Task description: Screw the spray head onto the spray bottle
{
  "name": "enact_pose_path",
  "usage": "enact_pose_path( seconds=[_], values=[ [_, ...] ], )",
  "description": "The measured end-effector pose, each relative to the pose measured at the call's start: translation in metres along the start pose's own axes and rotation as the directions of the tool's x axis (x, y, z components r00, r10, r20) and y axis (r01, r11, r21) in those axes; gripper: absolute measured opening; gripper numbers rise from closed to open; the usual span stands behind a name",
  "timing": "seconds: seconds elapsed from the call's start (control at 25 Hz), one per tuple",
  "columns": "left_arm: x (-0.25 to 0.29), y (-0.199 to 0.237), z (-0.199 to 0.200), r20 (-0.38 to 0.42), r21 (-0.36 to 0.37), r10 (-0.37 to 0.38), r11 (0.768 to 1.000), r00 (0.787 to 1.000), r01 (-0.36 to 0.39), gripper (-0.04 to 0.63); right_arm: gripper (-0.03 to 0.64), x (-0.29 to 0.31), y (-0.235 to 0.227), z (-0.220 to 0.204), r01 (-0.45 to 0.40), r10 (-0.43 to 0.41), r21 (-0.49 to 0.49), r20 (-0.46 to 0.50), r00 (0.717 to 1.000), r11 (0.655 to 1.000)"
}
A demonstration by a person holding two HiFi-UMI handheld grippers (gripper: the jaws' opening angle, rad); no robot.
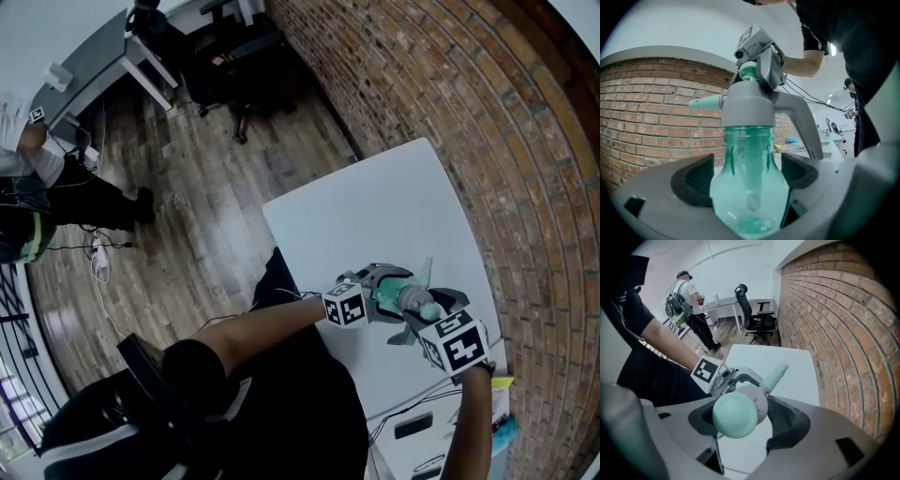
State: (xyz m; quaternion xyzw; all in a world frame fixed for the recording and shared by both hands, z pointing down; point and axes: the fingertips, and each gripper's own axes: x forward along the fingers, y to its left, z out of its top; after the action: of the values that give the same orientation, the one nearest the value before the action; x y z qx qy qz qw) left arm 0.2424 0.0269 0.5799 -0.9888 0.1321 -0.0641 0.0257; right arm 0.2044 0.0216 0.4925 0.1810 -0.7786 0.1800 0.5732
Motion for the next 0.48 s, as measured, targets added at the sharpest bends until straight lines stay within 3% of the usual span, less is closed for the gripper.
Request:
enact_pose_path(
  seconds=[0.2, 0.32, 0.4, 0.48],
  values=[
    [0.0, 0.001, 0.0, 0.002, -0.001, 0.002, 1.0, 1.0, -0.002, 0.445, 0.259, -0.016, 0.005, 0.006, -0.025, 0.023, -0.103, -0.017, 1.0, 0.994],
    [0.0, 0.0, 0.0, 0.004, -0.002, 0.001, 1.0, 1.0, -0.001, 0.445, 0.259, -0.029, 0.012, 0.013, -0.07, 0.074, -0.231, 0.008, 0.997, 0.97],
    [-0.001, 0.0, -0.001, 0.004, -0.003, 0.0, 1.0, 1.0, 0.0, 0.445, 0.259, -0.038, 0.013, 0.017, -0.071, 0.082, -0.364, 0.014, 0.997, 0.929],
    [-0.001, 0.001, -0.001, 0.005, -0.002, 0.001, 1.0, 1.0, -0.001, 0.444, 0.259, -0.043, 0.016, 0.011, -0.091, 0.078, -0.512, -0.047, 0.996, 0.854]
  ],
)
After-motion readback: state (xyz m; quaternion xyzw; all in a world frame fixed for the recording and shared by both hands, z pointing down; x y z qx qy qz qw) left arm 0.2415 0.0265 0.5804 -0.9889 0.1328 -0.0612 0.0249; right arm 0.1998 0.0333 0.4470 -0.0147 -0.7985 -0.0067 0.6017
